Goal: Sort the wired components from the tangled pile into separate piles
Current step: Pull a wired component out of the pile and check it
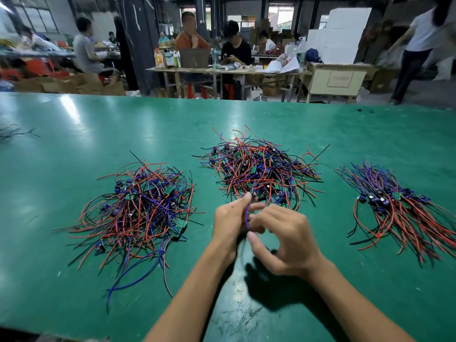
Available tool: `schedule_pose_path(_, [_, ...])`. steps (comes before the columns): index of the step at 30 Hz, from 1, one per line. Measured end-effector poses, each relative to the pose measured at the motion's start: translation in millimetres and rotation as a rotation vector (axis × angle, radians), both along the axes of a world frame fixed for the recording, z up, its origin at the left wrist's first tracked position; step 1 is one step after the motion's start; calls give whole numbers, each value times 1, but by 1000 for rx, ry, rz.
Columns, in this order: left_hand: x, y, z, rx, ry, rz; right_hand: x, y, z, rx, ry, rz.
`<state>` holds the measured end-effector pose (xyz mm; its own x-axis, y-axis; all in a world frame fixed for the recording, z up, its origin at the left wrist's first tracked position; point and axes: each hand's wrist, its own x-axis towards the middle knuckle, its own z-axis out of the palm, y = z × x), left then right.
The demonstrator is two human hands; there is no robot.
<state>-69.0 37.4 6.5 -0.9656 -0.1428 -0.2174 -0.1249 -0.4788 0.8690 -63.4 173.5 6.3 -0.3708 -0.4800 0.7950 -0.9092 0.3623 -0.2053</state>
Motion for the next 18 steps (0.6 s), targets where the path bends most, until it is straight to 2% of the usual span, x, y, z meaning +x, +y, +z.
schedule_pose_path(1, [1, -3, 0, 38, -5, -37, 1, -2, -2, 4, -69, 28])
schedule_pose_path(3, [3, -8, -2, 18, -1, -100, 2, -2, -4, -121, -278, 38])
schedule_pose_path(5, [6, -11, 0, -10, 24, -160, -1, 2, -3, -314, -445, -126])
schedule_pose_path(7, [9, -12, 2, -34, 70, -237, -9, 7, 0, -374, -577, -379])
schedule_pose_path(8, [11, -12, 3, -57, 100, -282, -13, 9, 1, -376, -667, -440])
schedule_pose_path(9, [13, -11, 4, -87, 127, -328, -19, 12, 2, -408, -777, -431])
schedule_pose_path(11, [17, -9, 5, -138, 161, -398, -26, 16, 7, -559, -1022, -253])
schedule_pose_path(12, [18, -8, 5, -156, 171, -421, -28, 20, 9, -623, -1082, -167])
schedule_pose_path(18, [21, -8, 4, -196, 199, -432, -30, 28, 13, -731, -1175, -1])
